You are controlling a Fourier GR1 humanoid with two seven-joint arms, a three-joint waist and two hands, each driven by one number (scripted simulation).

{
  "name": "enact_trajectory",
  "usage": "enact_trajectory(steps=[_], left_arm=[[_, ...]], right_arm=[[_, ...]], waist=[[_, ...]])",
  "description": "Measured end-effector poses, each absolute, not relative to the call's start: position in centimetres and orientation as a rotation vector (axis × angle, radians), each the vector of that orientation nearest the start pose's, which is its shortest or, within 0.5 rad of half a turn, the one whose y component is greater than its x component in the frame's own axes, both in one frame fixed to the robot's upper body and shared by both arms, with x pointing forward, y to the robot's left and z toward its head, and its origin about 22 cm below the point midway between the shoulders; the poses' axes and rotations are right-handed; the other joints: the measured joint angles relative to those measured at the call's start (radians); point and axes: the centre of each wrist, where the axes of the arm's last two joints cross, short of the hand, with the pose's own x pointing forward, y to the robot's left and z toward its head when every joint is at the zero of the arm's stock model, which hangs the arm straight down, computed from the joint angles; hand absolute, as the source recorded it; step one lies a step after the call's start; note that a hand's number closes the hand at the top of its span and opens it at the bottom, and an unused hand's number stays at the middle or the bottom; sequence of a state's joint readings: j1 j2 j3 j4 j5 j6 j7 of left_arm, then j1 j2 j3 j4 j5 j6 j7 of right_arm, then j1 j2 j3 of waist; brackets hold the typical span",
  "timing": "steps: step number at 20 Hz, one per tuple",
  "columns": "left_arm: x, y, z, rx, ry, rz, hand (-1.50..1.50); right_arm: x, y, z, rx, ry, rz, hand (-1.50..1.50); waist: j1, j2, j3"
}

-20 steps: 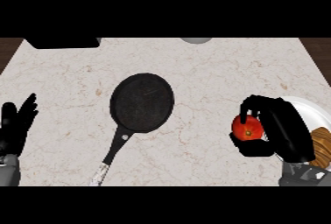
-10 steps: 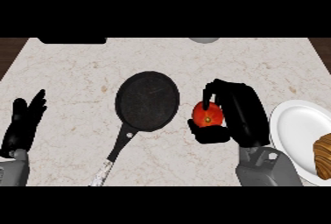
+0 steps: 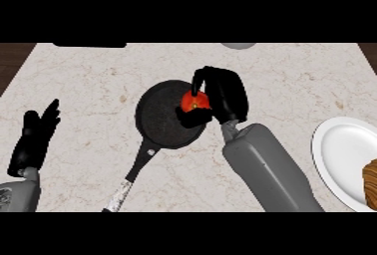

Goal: Pick the tomato from the plate and place it in the pan

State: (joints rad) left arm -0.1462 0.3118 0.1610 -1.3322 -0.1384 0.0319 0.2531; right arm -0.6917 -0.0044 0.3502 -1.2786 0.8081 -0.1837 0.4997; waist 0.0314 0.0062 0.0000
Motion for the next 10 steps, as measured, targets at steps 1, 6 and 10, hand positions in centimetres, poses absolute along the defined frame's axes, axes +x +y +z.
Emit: enact_trajectory(steps=[1,6,10], left_arm=[[27.2,33.9,1.3,0.471,-1.218,-0.125,0.0],[28.0,33.6,1.4,0.466,-1.223,-0.134,0.0],[28.5,33.3,1.4,0.452,-1.234,-0.152,0.0]], right_arm=[[34.7,-6.0,10.7,-0.72,-1.625,0.775,1.5],[37.3,-4.6,8.5,-0.695,-1.577,0.78,1.5],[38.3,-4.7,6.0,-0.669,-1.558,0.773,1.5]], waist=[[0.004,0.001,0.0],[0.015,0.005,0.0],[0.04,0.014,0.0]])
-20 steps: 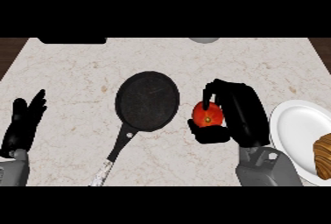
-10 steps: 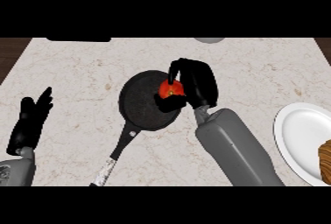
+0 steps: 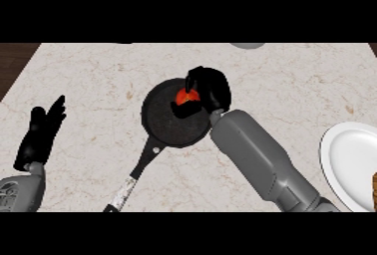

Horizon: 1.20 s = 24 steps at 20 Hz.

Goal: Pick the tomato from the plate and place it in the pan

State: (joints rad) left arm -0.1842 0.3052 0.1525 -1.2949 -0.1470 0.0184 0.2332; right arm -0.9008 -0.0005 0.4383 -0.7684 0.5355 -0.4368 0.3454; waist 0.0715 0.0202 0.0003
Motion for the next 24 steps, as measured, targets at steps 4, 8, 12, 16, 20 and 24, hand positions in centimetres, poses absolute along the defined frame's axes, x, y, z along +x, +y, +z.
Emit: enact_trajectory(steps=[4,8,12,16,20,24], left_arm=[[29.1,32.4,1.6,0.432,-1.251,-0.172,0.0],[30.1,31.9,2.4,0.421,-1.263,-0.188,0.0],[30.6,31.3,2.9,0.412,-1.277,-0.209,0.0],[30.7,30.6,2.6,0.403,-1.279,-0.22,0.0],[30.7,30.4,2.7,0.405,-1.276,-0.218,0.0],[30.3,31.2,2.2,0.41,-1.272,-0.211,0.0]], right_arm=[[38.8,-4.8,5.2,-0.598,-1.542,0.716,-1.5],[38.9,-5.3,3.8,-0.528,-1.505,0.677,-1.5],[39.0,-5.7,3.0,-0.476,-1.506,0.646,-1.5],[39.0,-5.8,2.7,-0.447,-1.547,0.594,-1.5],[39.0,-5.9,2.6,-0.42,-1.613,0.491,-1.5],[39.4,-5.8,3.3,-0.415,-1.673,0.376,-1.5]], waist=[[0.026,0.007,0.001],[0.052,0.015,0.001],[0.07,0.019,0.002],[0.079,0.022,0.002],[0.081,0.02,0.003],[0.073,0.016,0.002]])
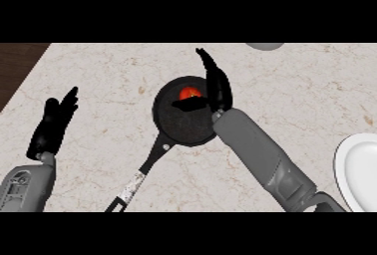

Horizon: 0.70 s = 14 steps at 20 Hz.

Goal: Pick the tomato from the plate and place it in the pan

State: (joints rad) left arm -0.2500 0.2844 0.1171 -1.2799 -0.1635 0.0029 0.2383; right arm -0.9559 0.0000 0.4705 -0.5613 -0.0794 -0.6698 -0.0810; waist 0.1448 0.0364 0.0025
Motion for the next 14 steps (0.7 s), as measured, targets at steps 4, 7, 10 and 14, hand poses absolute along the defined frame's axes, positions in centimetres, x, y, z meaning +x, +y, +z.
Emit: enact_trajectory(steps=[4,7,10,14], left_arm=[[30.2,31.5,1.8,0.428,-1.258,-0.19,0.0],[29.6,32.8,1.6,0.444,-1.243,-0.171,0.0],[28.7,33.8,1.5,0.457,-1.229,-0.144,0.0],[27.5,34.8,1.1,0.477,-1.207,-0.109,0.0]], right_arm=[[39.7,-5.7,3.9,-0.422,-1.695,0.266,-1.5],[40.1,-6.0,3.9,-0.43,-1.687,0.206,-1.5],[40.4,-6.8,3.6,-0.432,-1.676,0.157,-1.5],[40.9,-10.3,3.5,-0.429,-1.679,0.104,-1.5]], waist=[[-0.024,-0.006,-0.001],[-0.055,-0.014,-0.001],[-0.087,-0.023,-0.002],[-0.121,-0.033,-0.002]])
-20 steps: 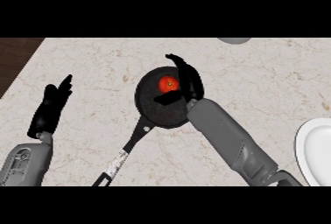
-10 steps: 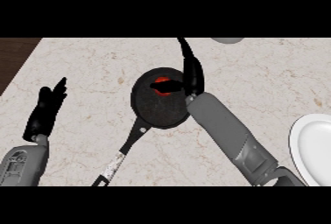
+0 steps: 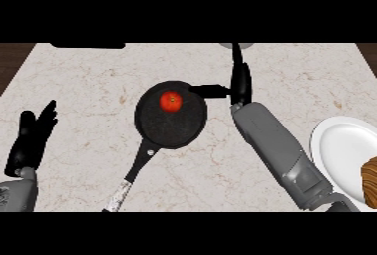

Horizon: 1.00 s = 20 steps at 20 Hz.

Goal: Pick the tomato from the plate and place it in the pan

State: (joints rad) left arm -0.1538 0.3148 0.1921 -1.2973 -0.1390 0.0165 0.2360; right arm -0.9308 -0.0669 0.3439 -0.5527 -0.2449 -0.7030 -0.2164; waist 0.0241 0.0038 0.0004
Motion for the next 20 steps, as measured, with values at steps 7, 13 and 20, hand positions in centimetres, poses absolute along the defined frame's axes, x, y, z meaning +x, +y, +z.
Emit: enact_trajectory(steps=[7,13,20], left_arm=[[26.5,35.8,0.9,0.499,-1.19,-0.086,0.0],[26.5,36.1,1.4,0.501,-1.197,-0.084,0.0],[25.9,35.7,0.9,0.502,-1.199,-0.087,0.0]], right_arm=[[39.5,-19.6,3.4,-0.391,-1.687,0.098,-1.5],[36.7,-26.9,4.5,-0.37,-1.685,0.132,-1.5],[33.1,-34.2,5.9,-0.369,-1.689,0.179,-1.5]], waist=[[-0.035,-0.009,-0.001],[-0.037,-0.008,-0.001],[-0.032,-0.007,-0.001]])
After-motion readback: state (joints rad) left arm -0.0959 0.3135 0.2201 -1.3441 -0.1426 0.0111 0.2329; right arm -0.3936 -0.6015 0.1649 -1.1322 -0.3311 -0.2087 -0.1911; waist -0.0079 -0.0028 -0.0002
